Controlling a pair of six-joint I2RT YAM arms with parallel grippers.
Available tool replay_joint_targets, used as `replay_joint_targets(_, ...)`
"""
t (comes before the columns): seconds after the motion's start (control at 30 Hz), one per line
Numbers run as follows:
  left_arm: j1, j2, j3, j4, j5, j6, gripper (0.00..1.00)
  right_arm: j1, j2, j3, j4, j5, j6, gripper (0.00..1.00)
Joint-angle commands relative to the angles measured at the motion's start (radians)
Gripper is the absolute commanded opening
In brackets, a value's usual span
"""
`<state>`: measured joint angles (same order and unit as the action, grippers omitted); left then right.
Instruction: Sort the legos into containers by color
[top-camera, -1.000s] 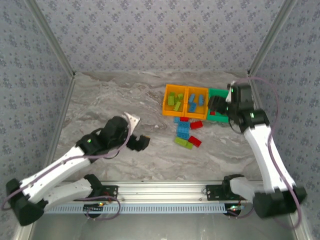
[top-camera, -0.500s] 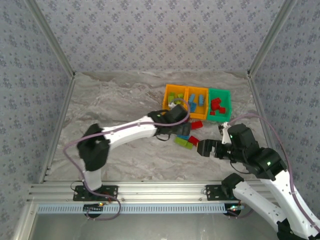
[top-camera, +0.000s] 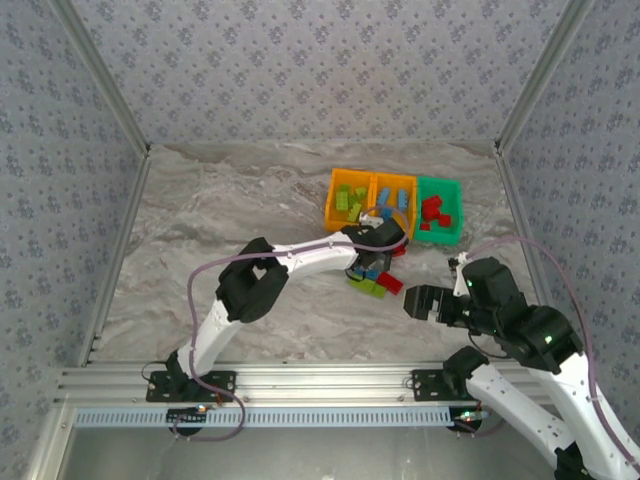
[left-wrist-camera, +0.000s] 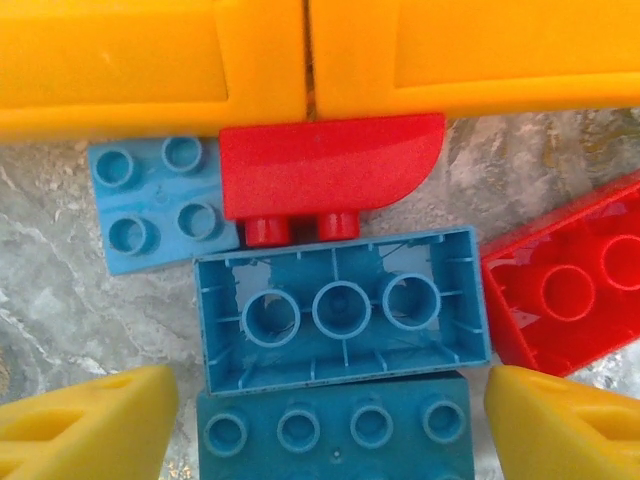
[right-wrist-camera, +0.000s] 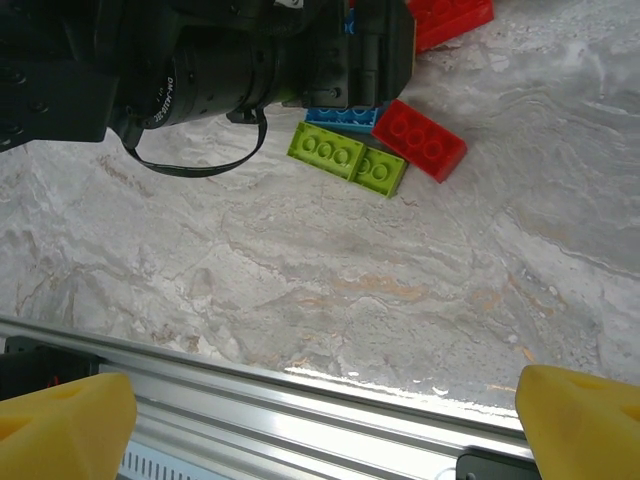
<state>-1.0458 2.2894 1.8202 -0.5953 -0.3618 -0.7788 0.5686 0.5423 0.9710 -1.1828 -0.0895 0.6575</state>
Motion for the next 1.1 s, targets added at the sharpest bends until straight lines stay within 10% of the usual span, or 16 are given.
replay_joint_targets(0.0, 0.0, 0.026, 0.013, -0.024, 0.016, -0.034, 0.71, 0.008, -0.021, 0.002, -0.047, 0.03, 0.03, 1.0)
replay_joint_targets(0.73, 0.021, -0.299, -0.102, 0.081, -0.024, 0.16, 0.52, 0.009, -0.019, 0.001, 0.015, 0.075, 0.105, 1.0)
replay_joint_targets(1.07, 0.137, 0.089, 0.452, 0.126, 0.115, 0.404, 0.51, 0.008, 0.004, 0.019, 0.016, 0.114, 0.098, 1.0)
